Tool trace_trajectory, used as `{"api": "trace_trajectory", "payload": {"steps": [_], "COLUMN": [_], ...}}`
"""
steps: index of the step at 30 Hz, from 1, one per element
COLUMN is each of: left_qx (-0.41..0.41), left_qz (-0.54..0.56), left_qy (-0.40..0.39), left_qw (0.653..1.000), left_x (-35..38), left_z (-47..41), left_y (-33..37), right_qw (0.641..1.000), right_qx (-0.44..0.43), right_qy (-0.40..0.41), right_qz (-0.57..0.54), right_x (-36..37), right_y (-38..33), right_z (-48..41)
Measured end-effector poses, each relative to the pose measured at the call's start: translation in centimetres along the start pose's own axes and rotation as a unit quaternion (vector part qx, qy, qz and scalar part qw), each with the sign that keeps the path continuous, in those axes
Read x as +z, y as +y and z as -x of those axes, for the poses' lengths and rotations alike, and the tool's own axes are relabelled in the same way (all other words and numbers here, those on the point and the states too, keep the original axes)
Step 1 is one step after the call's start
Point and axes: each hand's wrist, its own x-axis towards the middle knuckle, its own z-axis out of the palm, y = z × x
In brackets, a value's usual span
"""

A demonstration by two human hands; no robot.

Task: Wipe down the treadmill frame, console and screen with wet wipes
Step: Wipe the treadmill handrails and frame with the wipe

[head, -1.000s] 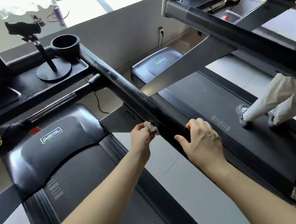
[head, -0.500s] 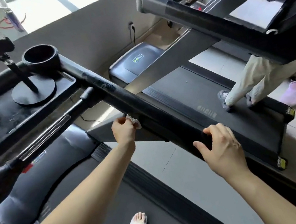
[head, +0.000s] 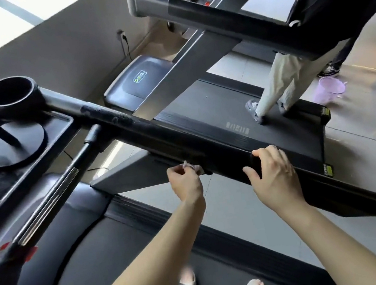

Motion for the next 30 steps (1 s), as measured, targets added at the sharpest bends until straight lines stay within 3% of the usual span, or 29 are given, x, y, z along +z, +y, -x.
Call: {"api": "trace_trajectory", "payload": {"steps": [6, 13, 17, 20, 26, 30], "left_qx": [-0.006, 0.073, 0.11, 0.098, 0.057, 0.067], "left_qz": [-0.043, 0.001, 0.06, 0.038, -0.047, -0.016], "left_qy": [-0.064, 0.035, 0.053, 0.008, -0.172, -0.167], "left_qw": [0.997, 0.997, 0.991, 0.994, 0.982, 0.984], "left_x": [0.0, -4.3, -4.4, -3.2, -1.6, -2.9], "left_z": [1.8, -6.6, -7.4, -4.6, 1.7, 0.4], "left_y": [-1.4, 4.9, 7.4, 5.1, 0.2, 2.3], "right_qw": [1.0, 1.0, 1.0, 1.0, 1.0, 1.0], "right_qx": [0.012, 0.017, 0.02, 0.02, 0.017, 0.019], "right_qy": [-0.013, -0.004, 0.001, -0.003, -0.007, -0.009], "right_qz": [-0.006, -0.011, -0.011, -0.01, -0.007, -0.012], "right_x": [-0.1, 0.2, 0.2, 0.1, 0.0, 0.0], "right_y": [-0.1, 0.1, 0.0, -0.1, -0.1, -0.1], "right_z": [0.0, 0.2, 0.2, 0.1, 0.0, 0.1]}}
